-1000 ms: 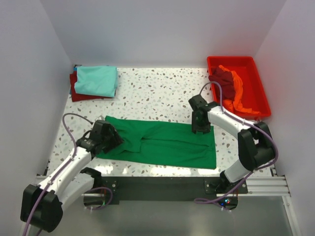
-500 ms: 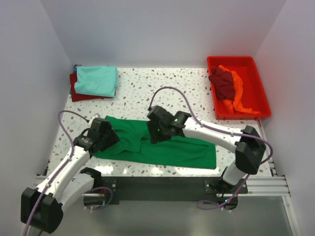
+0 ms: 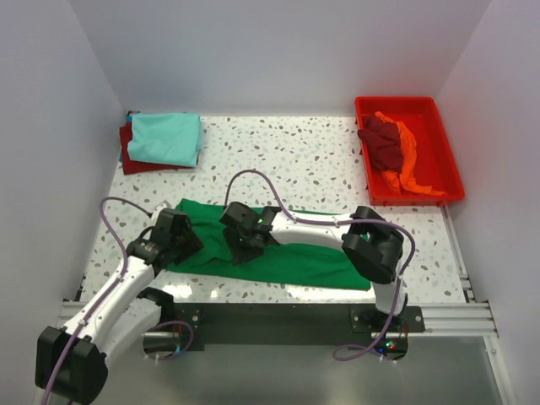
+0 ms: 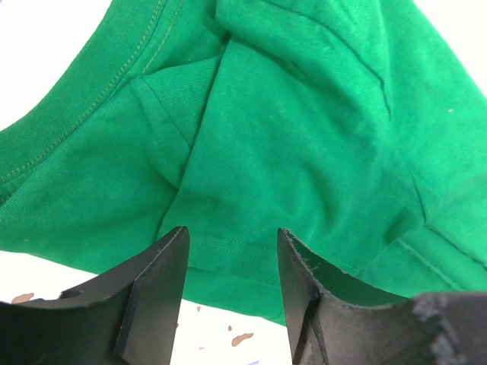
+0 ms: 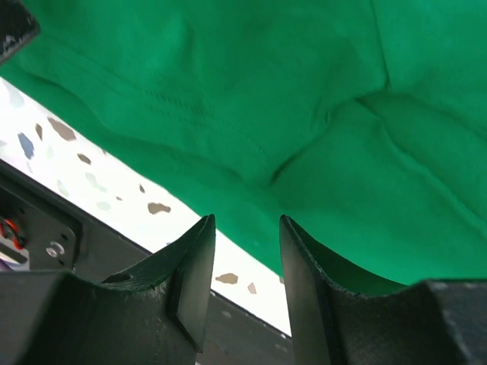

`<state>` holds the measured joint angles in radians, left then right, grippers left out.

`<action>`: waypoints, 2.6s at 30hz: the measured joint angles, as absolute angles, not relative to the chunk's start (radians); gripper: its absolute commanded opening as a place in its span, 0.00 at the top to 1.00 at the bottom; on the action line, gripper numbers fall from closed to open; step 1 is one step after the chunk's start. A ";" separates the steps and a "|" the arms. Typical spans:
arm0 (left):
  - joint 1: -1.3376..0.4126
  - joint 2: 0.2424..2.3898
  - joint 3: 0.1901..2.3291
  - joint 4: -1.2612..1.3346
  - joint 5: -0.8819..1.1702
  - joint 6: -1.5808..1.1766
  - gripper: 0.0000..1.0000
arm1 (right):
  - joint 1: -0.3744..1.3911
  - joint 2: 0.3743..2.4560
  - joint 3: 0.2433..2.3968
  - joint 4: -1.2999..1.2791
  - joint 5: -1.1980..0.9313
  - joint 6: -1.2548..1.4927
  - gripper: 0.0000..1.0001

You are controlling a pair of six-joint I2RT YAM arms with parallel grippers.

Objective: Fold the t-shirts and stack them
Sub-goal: Fold the tshirt

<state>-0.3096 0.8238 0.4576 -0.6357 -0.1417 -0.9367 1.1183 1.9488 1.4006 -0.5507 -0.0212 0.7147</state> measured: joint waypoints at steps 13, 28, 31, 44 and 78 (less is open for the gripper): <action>-0.329 0.818 0.458 -0.638 -0.184 -0.969 0.52 | 1.117 2.032 1.433 -0.517 -0.019 0.711 0.60; -0.436 0.841 0.451 -0.657 -0.260 -1.041 0.61 | 1.116 2.049 1.493 -0.523 -0.006 0.675 0.77; -0.454 0.852 0.450 -0.669 -0.281 -1.065 0.61 | 1.116 2.049 1.493 -0.535 0.010 0.669 0.90; -0.462 0.894 0.447 -0.685 -0.315 -1.102 0.62 | 1.077 2.017 1.464 -0.573 0.015 0.670 1.00; -0.499 0.889 0.444 -0.749 -0.391 -1.159 0.79 | 1.066 2.016 1.464 -0.583 -0.001 0.669 1.00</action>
<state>-0.4988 0.8886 0.4438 -0.7486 -0.3908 -1.1595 1.0657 2.0155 1.4639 -0.5831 -0.0006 0.6689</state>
